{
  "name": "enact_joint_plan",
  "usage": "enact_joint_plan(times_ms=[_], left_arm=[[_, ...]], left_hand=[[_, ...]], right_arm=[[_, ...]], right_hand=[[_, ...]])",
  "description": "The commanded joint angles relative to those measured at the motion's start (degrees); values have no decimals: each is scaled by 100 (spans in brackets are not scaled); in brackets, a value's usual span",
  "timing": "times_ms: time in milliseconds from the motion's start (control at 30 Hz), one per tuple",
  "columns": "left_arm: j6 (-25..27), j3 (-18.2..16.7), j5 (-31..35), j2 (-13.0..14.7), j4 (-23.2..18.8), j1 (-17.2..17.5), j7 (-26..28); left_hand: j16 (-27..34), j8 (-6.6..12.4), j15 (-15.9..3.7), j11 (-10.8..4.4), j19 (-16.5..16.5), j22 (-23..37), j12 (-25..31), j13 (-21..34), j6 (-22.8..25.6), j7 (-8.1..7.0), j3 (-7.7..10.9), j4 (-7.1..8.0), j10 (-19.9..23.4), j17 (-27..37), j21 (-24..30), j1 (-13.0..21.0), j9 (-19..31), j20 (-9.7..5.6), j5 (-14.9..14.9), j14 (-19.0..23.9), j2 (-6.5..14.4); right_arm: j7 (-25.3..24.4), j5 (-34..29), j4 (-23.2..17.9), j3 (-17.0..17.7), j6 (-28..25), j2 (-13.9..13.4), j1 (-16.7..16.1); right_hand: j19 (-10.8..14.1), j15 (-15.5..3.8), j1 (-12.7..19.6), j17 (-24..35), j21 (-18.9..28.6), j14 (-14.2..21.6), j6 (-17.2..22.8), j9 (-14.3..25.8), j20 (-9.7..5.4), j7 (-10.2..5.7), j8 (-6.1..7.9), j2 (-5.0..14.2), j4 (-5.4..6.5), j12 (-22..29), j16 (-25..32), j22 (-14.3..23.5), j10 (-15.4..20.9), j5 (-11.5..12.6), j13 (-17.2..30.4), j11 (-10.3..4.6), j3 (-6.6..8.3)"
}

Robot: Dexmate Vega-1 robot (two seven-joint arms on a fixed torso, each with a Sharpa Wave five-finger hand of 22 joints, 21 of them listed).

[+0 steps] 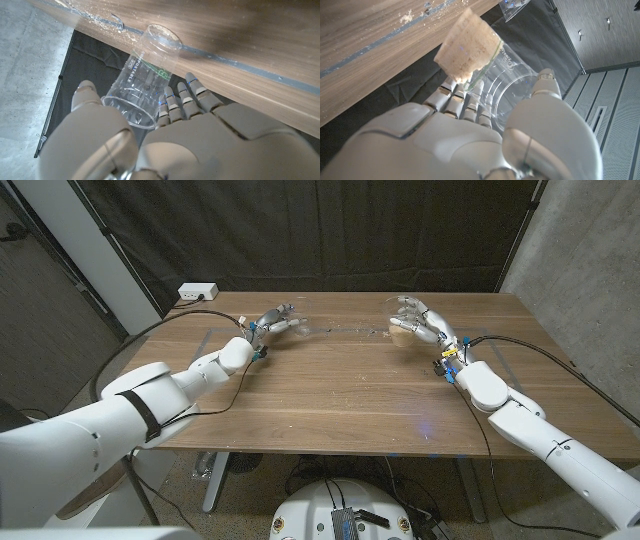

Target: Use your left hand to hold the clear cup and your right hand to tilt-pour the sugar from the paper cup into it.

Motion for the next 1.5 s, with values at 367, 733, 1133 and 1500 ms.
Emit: enact_joint_plan(times_ms=[367, 733, 1133, 1500], left_arm=[[2197, -203, -703, -197, -379, 59, -514], [1738, 113, -397, -142, -379, -41, -324], [1147, 303, -75, -74, -379, -98, -89], [750, 373, 116, 8, -379, -168, 132]], left_hand=[[47, 75, -165, -10, 84, 13, 84, 73, 93, 19, -61, -20, 101, 36, 55, 92, 44, 54, 63, 118, 25], [24, 97, -172, -30, 46, 11, 113, 102, 111, 22, -82, -21, 113, 51, 31, 113, 57, 30, 72, 118, 34], [7, 122, -188, -28, 27, 12, 146, 131, 135, 9, -106, -17, 131, 67, 16, 127, 71, 1, 80, 132, 45], [-59, 127, -166, -23, -179, 12, 149, 172, 96, 4, -145, -4, 48, 91, -75, 137, 89, 55, 93, 50, 63]], right_arm=[[-256, -345, -471, 75, -184, -186, -454], [-314, -345, -434, 102, -122, -129, -506], [-288, -361, -276, 58, -40, -43, -387], [-248, -294, -173, 67, 11, -20, -330]], right_hand=[[-25, -1014, 6, 28, 31, 100, 92, 20, -137, -31, 35, 72, 37, 76, -55, 28, 78, -16, 59, -13, -8], [-31, -1022, 10, 44, 36, 112, 116, 20, -143, -48, 44, 83, 38, 101, -83, 30, 84, -19, 85, -12, -11], [-35, -1019, 10, 66, 41, 122, 123, 19, -148, -54, 44, 95, 42, 125, -104, 31, 89, -25, 110, -21, -15], [-43, -1017, 19, 84, 44, 134, 136, 18, -146, -50, 48, 102, 39, 146, -121, 31, 96, -28, 131, -26, -17]])
